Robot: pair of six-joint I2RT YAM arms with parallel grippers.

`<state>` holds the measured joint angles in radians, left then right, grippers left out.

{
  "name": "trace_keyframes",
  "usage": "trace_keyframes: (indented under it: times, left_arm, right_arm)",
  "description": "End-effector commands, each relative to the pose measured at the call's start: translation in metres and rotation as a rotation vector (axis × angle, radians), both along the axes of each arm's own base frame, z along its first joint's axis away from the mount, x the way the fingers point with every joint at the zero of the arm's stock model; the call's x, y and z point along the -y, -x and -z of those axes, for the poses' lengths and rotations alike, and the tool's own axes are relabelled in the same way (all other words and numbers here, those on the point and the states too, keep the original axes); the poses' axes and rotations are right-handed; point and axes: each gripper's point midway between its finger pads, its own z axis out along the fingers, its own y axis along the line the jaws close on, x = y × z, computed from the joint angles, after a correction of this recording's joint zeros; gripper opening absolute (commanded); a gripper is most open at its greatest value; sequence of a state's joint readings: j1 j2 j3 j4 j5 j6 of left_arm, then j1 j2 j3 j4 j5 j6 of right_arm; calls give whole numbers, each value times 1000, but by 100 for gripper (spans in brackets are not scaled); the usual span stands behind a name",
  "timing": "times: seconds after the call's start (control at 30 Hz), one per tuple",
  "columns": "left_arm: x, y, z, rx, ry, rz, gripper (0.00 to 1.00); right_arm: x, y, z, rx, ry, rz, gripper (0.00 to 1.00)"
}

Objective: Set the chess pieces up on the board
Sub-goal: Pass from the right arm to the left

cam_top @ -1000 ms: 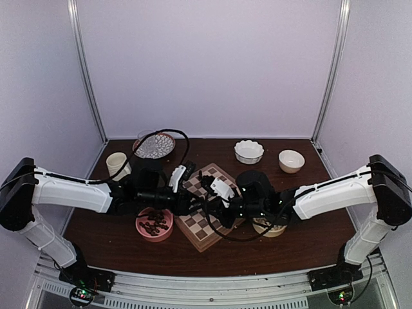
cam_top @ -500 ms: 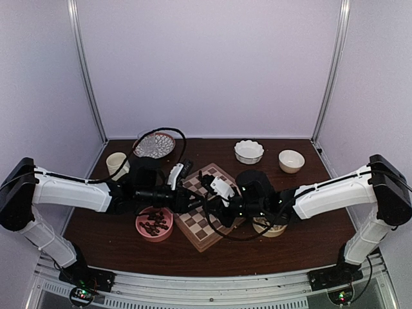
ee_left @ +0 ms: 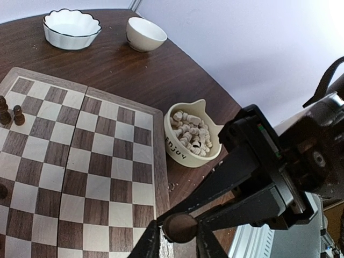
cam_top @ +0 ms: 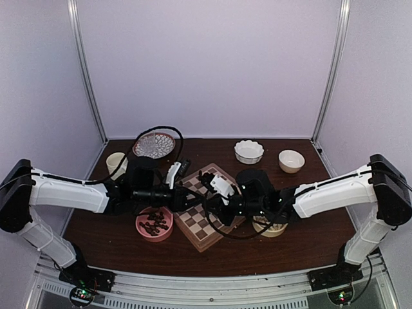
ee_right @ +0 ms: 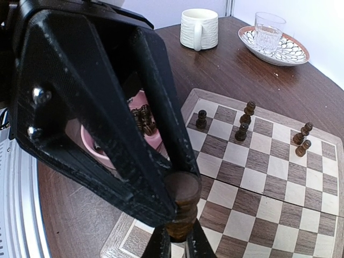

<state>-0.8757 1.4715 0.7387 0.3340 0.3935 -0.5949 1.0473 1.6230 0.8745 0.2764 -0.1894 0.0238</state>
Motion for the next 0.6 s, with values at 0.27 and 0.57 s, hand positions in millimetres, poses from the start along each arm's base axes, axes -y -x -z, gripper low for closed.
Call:
trace_keyframes:
  times: [0.27,0.57]
  left_arm:
    - [-1,-6,-9,30,41,-8,4]
    - [0,-4,-18,-17,153,11,0]
  right_arm:
    - [4,-8,-19,65,-23,35,27]
    - [19,2,-51,134,-160,28,47]
